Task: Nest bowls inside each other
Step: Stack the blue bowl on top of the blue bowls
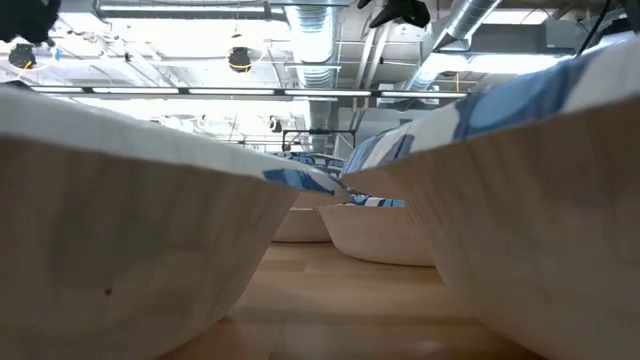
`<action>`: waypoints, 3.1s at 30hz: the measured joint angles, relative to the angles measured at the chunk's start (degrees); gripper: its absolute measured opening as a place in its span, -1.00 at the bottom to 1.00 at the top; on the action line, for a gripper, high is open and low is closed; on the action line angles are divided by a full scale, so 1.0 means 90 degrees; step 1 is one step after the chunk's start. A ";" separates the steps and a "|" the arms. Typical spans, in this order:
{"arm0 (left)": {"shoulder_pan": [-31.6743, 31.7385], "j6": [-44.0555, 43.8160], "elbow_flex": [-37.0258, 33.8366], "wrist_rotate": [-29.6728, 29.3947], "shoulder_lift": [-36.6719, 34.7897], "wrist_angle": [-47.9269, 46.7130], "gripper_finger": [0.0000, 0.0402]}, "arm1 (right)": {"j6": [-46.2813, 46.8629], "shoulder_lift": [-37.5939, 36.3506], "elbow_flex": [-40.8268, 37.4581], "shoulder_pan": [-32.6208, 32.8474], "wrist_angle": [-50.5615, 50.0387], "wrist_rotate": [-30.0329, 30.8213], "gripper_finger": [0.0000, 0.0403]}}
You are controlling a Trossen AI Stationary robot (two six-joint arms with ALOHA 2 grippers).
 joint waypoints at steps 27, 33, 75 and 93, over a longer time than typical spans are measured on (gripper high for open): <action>-0.0310 -0.0933 -0.0796 0.0009 0.0061 0.1347 -0.21 | 0.0021 0.0000 0.0000 0.0000 0.0041 0.0181 0.14; -0.0403 -0.1440 -0.0979 -0.0344 0.0061 0.1312 -0.21 | 0.0022 0.0000 0.0000 0.0000 0.0041 0.0180 0.14; 0.5711 -0.0139 0.3299 -0.1289 -0.0291 -0.1771 -1.00 | -0.0080 0.0000 0.0000 -0.0211 0.0279 0.0178 0.14; 0.6563 0.1472 0.3771 -0.0933 0.1843 -0.1684 -1.00 | -0.0269 0.0002 0.0000 0.0017 -0.0356 0.0535 0.14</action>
